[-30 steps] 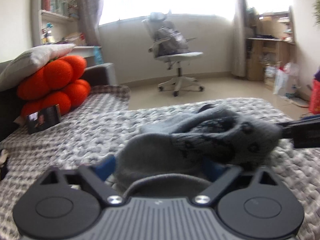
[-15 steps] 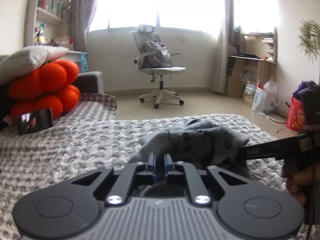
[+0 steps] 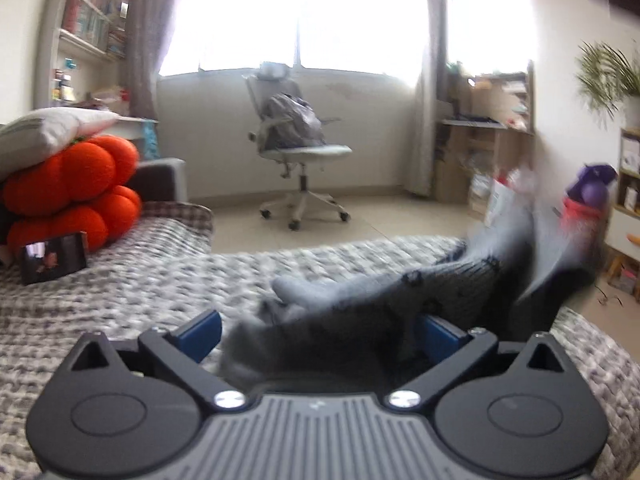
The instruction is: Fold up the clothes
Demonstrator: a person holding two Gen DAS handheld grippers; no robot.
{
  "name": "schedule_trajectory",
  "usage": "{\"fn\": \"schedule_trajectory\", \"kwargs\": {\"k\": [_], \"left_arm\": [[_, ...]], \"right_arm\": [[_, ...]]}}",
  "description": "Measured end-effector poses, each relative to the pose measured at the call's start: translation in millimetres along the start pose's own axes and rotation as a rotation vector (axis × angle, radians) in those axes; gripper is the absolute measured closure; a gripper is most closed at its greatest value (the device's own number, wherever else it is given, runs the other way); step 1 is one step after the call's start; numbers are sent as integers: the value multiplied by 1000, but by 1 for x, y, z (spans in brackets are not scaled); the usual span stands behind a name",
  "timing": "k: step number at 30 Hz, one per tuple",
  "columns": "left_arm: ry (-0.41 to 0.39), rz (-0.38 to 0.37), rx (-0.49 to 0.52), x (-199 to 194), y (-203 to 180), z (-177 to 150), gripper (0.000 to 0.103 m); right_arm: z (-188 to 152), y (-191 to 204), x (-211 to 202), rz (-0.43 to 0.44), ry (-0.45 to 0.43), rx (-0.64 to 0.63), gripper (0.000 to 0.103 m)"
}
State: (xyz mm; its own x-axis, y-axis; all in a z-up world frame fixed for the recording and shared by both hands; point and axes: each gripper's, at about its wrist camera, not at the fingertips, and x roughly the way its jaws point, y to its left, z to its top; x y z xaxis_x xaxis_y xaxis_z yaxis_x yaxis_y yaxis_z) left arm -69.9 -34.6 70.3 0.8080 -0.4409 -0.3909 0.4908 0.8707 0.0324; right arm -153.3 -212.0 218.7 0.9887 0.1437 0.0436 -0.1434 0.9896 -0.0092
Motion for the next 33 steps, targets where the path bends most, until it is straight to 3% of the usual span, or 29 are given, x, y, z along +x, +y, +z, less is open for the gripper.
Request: {"fn": "schedule_trajectory", "kwargs": {"k": [2,3,4,6,8,9,10,12,17,19,20,21,22,29,33], "left_arm": [[40,-8,43,11,-10,-4,1],[60,-4,57,17,-13,-5,1],[78,2,53,23,-13,-5,1],[106,5,20,33,-10,-6,2],[110,0,-21,39,-5,-7,2],[112,-2,-28,43,-3,-8,3],[117,-3,-25,45,-3,-9,6],[129,-8,-18,48,-5,-13,19],[138,-57,-40,46,-1,-13,57],[140,-75,-67,40,2,-12,82],[139,-86,-89,36,6,-10,84],[135,-99,-120,32,11,-8,86],[132,-107,-145,26,15,-6,87],[84,-96,-285,-36,67,8,90],[95,-98,-320,-78,98,4,90]], "right_arm": [[3,-4,2,-13,39,-25,103],[-3,-8,8,-31,71,-16,97],[-17,-15,19,-44,133,4,87],[-52,-30,39,-60,258,54,84],[-89,-43,51,-67,359,120,64],[-106,-48,53,-72,399,156,45],[-126,-55,57,-79,446,193,39],[-160,-66,65,-108,529,240,39],[-190,-75,52,-142,628,350,39],[-193,-79,45,-126,631,397,39],[-189,-78,42,-104,621,398,39],[-184,-74,42,-72,615,389,54],[-180,-71,38,-24,611,376,81],[-128,-17,5,216,506,243,86],[-110,5,-27,387,496,202,89]]}}
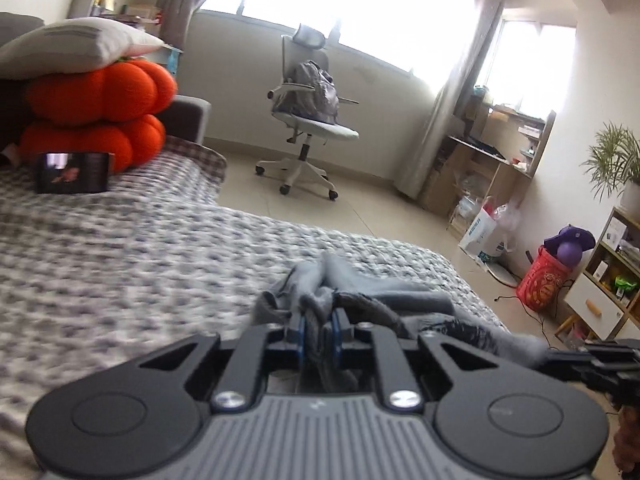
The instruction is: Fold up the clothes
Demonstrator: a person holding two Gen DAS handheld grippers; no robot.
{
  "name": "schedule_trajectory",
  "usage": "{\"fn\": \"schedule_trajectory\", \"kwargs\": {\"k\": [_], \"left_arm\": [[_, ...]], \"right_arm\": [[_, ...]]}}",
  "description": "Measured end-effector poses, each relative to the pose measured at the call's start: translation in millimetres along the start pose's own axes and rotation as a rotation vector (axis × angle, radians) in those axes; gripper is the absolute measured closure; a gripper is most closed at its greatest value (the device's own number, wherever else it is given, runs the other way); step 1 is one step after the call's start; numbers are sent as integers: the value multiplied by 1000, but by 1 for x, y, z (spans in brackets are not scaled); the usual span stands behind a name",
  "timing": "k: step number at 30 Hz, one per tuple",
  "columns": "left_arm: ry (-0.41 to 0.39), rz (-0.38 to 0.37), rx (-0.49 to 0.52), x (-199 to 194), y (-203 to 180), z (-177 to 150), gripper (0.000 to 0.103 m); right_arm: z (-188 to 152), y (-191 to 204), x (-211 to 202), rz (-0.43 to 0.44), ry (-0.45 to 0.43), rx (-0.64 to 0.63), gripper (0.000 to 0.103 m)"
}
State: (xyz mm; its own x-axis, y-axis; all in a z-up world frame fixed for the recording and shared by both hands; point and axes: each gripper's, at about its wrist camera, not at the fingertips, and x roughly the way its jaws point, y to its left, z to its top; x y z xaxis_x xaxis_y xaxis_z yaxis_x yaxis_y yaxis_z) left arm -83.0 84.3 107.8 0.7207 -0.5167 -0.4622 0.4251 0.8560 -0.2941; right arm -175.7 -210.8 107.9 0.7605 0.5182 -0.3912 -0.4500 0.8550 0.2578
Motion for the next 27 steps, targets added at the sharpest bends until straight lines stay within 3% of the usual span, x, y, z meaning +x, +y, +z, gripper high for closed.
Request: {"fn": "schedule_trajectory", "kwargs": {"k": [2,3,4,5,6,9,12,19,22,25,27], "left_arm": [[58,-27,-26,-9,12,-6,84],[85,-32,-44,-10,17,-11,72],[100,-24,-54,-9,21,-14,53],[108,-7,-54,-7,23,-17,45],[112,11,-48,-4,23,-20,36],[123,48,-31,7,20,-15,29],[106,42,-27,21,17,-2,12],[186,46,41,96,-5,34,11],[222,52,172,131,-30,41,11],[271,22,333,161,-59,39,10],[312,19,378,179,-71,34,9]], "right_arm": [[-3,4,-4,55,24,5,89],[-5,5,-5,74,41,16,85],[-8,3,0,52,54,25,77],[-11,0,5,23,68,33,68],[-15,-4,9,-29,82,47,52],[-22,-24,31,-158,120,102,51],[-24,-44,34,-230,112,150,50],[-15,-102,44,-338,116,266,46],[-12,-124,48,-351,141,259,43],[-13,-145,62,-305,175,286,36],[-14,-154,71,-269,178,295,30]]}}
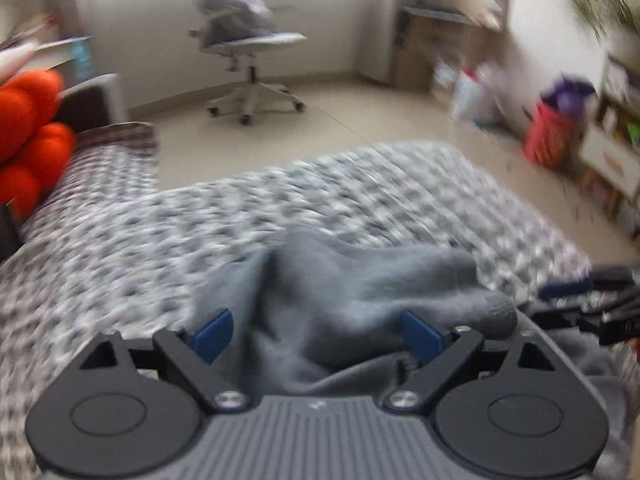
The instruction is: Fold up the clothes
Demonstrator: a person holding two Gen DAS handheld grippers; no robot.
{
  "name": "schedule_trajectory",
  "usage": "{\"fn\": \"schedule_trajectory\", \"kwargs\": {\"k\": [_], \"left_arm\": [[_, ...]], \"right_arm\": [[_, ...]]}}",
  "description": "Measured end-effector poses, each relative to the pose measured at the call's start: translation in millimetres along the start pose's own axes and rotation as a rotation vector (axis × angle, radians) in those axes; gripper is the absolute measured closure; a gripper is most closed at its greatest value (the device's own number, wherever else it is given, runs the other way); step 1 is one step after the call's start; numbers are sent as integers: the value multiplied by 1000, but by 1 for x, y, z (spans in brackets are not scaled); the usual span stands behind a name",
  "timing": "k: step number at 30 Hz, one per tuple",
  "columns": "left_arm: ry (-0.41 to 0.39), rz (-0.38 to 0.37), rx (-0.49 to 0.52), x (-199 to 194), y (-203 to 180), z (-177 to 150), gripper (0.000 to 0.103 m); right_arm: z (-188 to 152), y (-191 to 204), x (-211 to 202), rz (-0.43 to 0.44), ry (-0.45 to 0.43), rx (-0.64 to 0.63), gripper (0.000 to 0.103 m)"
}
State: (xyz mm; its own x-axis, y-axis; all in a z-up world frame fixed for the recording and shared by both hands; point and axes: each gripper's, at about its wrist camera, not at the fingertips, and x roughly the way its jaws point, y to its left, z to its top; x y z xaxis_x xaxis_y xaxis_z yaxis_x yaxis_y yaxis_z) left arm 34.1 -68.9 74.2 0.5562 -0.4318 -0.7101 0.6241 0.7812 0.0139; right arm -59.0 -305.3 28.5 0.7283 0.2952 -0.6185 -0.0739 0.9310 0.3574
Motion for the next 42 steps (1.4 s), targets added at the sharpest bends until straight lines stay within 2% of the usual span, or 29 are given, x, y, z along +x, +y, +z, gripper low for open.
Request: {"fn": "schedule_trajectory", "kwargs": {"k": [1,3,5,6,7,8,9,10,13,20,25,30,38,41,42], "left_arm": [[20,0,0,8,-2,0,9],[52,-2,-2,24,-6,1,9],[48,-8,-13,29,-7,-1,16],[36,-15,-16,27,-6,-2,29],[20,-23,-18,24,-6,-3,49],[4,-32,-19,20,-6,-4,56],[-9,-29,-17,17,-7,-5,68],[-18,-10,-6,13,-9,-6,76],[-51,54,-14,0,-13,-6,83],[-174,178,-45,-41,-28,4,86],[-269,188,-54,-75,-37,14,87],[-328,195,-55,-100,-43,20,87],[-409,189,-100,-148,-40,22,87],[-449,214,-111,-173,-38,20,94],[-466,228,-116,-182,-36,20,101]], "right_arm": [[2,2,4,18,-1,-14,27],[4,11,11,38,18,-53,27],[-1,28,19,55,41,-139,29],[-5,37,23,51,45,-192,36],[-10,46,27,43,52,-252,54],[-14,54,28,31,54,-294,64],[-17,59,27,22,50,-313,82],[-18,63,25,17,43,-322,95],[-22,75,10,-35,-25,-372,96],[-13,99,-53,-253,-246,-495,96],[-1,97,-82,-341,-345,-521,96],[3,96,-92,-394,-400,-524,96],[8,128,-120,-447,-520,-585,96],[13,143,-129,-465,-565,-612,96],[15,147,-132,-469,-576,-619,96]]}}
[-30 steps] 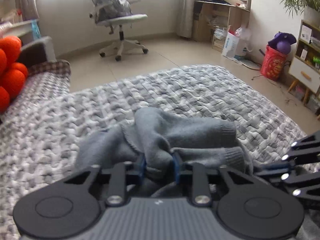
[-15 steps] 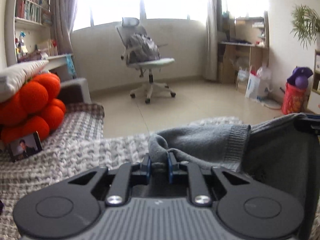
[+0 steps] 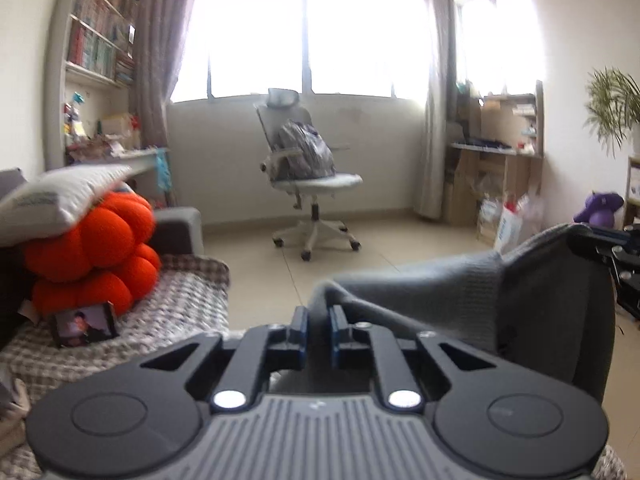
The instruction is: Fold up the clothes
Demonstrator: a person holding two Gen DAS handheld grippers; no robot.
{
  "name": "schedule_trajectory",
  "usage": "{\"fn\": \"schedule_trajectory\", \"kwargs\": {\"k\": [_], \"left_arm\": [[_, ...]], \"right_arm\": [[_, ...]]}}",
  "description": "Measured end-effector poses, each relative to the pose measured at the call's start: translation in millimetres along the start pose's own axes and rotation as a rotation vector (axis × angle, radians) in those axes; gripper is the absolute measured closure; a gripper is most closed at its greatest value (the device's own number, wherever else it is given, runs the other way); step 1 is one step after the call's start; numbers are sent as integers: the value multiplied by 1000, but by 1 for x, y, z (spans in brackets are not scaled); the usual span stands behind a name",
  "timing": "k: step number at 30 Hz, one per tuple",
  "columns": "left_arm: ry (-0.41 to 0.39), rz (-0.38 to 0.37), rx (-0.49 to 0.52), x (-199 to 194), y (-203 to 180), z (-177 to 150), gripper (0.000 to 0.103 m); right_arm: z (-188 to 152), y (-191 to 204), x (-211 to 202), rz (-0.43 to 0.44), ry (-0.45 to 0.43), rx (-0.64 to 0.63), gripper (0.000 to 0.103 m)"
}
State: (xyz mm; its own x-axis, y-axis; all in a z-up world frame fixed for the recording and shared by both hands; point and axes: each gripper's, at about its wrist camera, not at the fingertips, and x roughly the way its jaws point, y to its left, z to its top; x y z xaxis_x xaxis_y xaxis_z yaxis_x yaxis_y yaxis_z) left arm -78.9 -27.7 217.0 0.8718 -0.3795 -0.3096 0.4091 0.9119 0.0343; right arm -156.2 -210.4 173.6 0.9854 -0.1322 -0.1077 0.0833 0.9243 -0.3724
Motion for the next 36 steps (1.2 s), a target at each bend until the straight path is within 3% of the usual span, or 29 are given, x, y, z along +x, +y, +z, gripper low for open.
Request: {"fn": "schedule_trajectory", "kwargs": {"k": [5,8,9,10,12,14,18,21,24,27,29,30,31,34,36], "left_arm": [[-55,15,-25,-39,19,14,102],[-51,20,-25,-52,32,10,97],[-38,12,-30,-52,37,5,86],[-18,4,-41,-49,41,-1,67],[27,-10,-63,-38,47,-17,52],[76,-28,-82,-26,52,-35,51],[205,-68,-85,16,50,-78,37],[300,-86,-91,47,49,-107,36],[377,-115,-124,73,51,-128,31],[412,-132,-156,90,55,-142,22],[415,-128,-181,95,62,-147,19],[418,-123,-198,97,68,-149,16],[425,-117,-218,96,74,-152,14],[432,-124,-264,86,94,-160,13],[419,-135,-285,76,102,-164,10]], "right_arm": [[28,9,-23,30,-53,-35,96],[46,13,-33,8,-71,-73,96],[49,9,-34,3,-69,-65,96],[53,5,-35,-1,-66,-56,96],[52,-5,-28,-20,-42,-29,96],[32,-13,-7,-81,28,-15,96],[-35,-28,39,-214,234,16,95],[-97,-40,59,-188,409,81,91],[-134,-42,69,-92,473,120,89],[-145,-34,86,49,490,152,85],[-142,-33,100,143,484,197,63],[-138,-30,106,188,476,209,44],[-135,-27,113,243,461,205,39],[-123,-8,122,350,440,150,39],[-121,-5,137,366,468,145,39]]}}
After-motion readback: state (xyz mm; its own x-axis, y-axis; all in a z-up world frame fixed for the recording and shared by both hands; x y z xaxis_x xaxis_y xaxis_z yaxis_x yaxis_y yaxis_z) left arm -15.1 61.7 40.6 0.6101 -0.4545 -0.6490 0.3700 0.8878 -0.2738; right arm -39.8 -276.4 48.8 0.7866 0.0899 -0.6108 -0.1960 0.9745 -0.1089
